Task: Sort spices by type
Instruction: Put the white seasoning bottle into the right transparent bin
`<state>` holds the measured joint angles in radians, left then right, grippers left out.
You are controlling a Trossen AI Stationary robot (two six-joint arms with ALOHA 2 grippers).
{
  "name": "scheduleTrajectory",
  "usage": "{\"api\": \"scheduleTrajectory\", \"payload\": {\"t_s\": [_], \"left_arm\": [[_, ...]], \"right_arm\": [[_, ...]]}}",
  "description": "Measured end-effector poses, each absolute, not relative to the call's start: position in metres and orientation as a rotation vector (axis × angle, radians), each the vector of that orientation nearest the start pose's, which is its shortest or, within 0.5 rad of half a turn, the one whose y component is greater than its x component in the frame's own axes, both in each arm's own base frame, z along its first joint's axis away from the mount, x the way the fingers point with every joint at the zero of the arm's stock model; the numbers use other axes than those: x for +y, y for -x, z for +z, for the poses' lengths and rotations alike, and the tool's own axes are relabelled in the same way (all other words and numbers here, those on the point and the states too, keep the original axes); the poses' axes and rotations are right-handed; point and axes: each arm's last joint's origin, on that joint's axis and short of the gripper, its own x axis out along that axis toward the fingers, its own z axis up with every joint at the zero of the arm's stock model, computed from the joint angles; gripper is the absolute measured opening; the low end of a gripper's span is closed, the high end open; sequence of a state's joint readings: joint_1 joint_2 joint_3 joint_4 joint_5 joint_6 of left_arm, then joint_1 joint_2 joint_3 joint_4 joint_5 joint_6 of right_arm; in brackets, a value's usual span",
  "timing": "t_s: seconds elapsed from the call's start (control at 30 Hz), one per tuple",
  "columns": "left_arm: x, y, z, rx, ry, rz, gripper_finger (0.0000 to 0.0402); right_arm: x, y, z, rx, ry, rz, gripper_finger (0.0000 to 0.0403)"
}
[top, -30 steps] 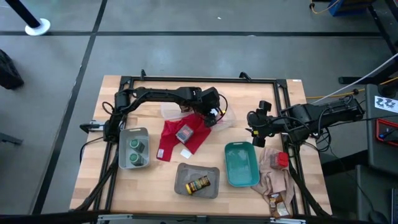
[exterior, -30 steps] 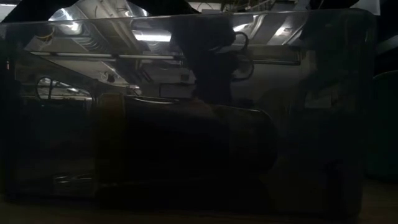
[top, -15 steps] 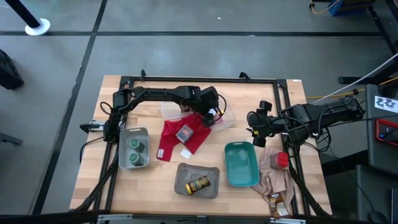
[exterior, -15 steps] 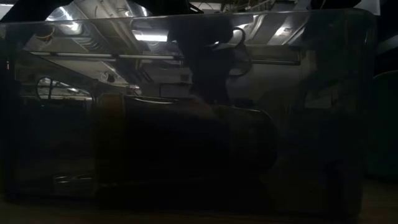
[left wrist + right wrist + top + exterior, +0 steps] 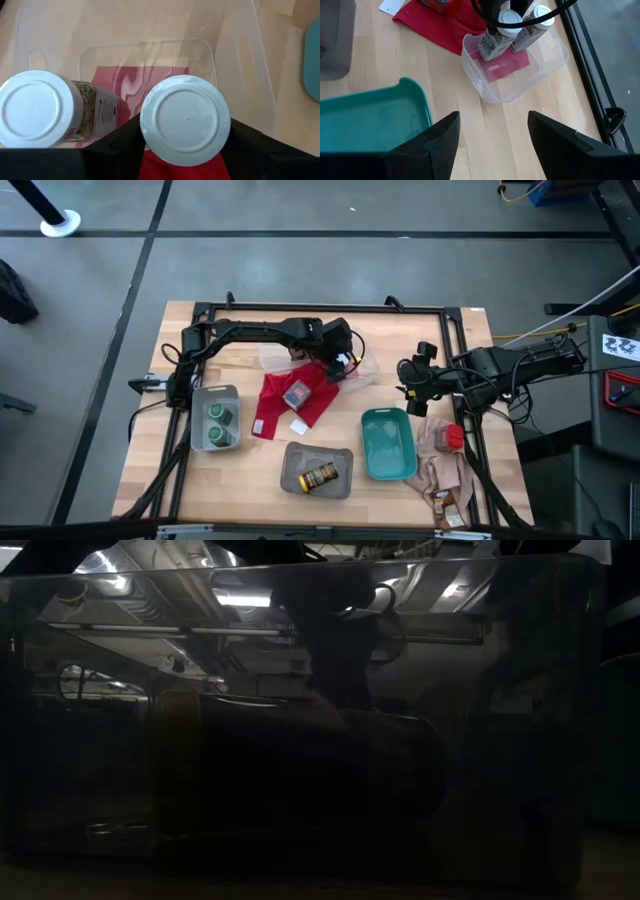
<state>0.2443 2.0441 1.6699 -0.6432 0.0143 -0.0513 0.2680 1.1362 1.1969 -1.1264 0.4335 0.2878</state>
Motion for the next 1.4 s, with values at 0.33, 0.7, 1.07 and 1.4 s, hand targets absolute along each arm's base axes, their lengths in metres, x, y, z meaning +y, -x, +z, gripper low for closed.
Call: {"api": "scheduleTrajectory", "payload": {"t_s": [0.33, 0.7, 1.07, 1.4], "left_arm": [[0.109, -0.428, 0.222, 1.0, 0.202, 0.311, 0.021], [0.107, -0.43, 0.206, 0.977, 0.165, 0.291, 0.021], [0.114, -0.428, 0.196, 1.0, 0.269, 0.357, 0.021], [0.11, -0.419, 0.202, 1.067, 0.254, 0.34, 0.021]], "right_arm": [[0.04, -0.191, 0.335, 0.965, 0.103, -0.291, 0.0234], [0.039, -0.19, 0.334, 0.978, 0.068, -0.316, 0.0234], [0.039, -0.189, 0.334, 0.982, 0.07, -0.316, 0.0234], [0.04, -0.189, 0.334, 0.991, 0.061, -0.3, 0.0234]]}}
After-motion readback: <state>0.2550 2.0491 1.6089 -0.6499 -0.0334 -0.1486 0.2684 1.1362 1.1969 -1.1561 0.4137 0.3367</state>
